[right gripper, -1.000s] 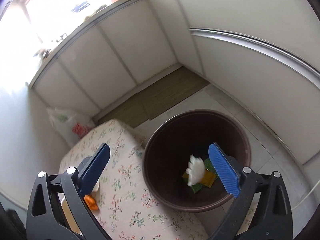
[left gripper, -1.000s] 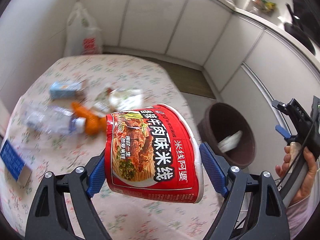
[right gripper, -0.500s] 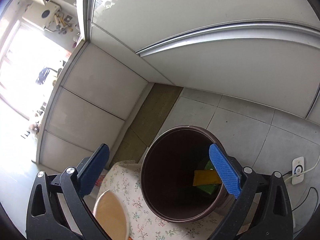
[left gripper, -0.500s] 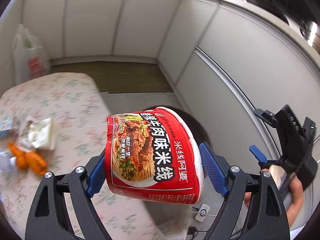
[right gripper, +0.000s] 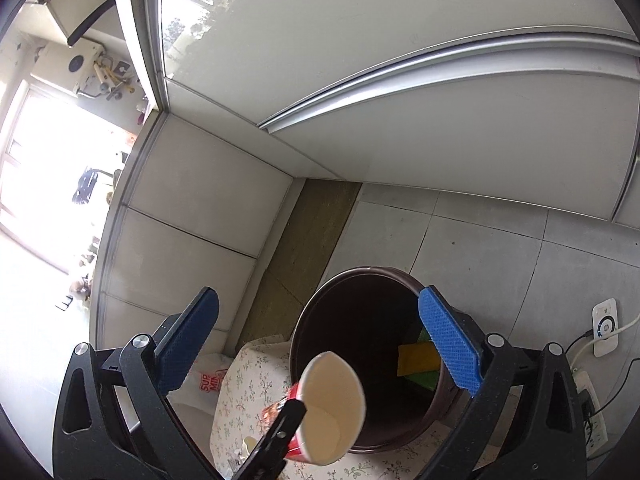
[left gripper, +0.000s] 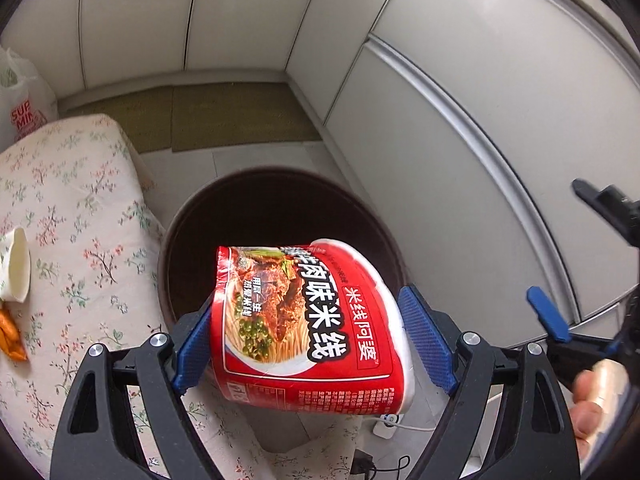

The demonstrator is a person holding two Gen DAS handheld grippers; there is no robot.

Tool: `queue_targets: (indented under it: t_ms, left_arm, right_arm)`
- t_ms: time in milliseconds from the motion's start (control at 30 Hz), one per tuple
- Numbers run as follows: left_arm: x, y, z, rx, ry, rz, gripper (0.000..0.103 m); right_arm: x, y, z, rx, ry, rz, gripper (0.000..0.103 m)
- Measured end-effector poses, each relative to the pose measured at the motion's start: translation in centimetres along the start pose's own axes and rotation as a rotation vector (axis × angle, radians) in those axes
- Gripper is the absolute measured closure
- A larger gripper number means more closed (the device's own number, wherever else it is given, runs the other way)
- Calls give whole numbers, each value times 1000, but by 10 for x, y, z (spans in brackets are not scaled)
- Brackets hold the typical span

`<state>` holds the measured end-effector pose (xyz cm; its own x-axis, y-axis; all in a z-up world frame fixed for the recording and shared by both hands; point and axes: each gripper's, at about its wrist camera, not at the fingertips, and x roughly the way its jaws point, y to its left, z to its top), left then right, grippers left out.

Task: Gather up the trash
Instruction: 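Carry the red noodle cup over the bin and open the left tool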

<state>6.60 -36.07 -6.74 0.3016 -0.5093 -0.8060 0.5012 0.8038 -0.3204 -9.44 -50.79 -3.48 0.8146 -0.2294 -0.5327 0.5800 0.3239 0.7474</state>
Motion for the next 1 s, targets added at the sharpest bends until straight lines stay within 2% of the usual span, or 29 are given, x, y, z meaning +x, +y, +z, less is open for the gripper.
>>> queue_targets:
  t_ms: [233,333,467,700,833,1000]
  left_arm:
    - [-7,16,-8,-36,0,-10,16]
    - [-20,26,-19,-29,-29,36,16]
    - [-43,53,-47,-19,-70,156,16]
    - [-93,131,-86,-136,-138,351,16]
    - [-138,172,-106,-139,-223,499,16]
    - [-186,221,-129,-187,-268,636,16]
  right_arm:
    - [5,8,-6,-15,20,9,7]
    - [8,11,-9,-25,32,7,7]
    - [16,21,-17,-56,65,13,7]
    - [27,56,-47,-166,111,26,7]
    - [36,89,-79,-301,151,33,7]
    - [44,126,-127,-489,196,41,7]
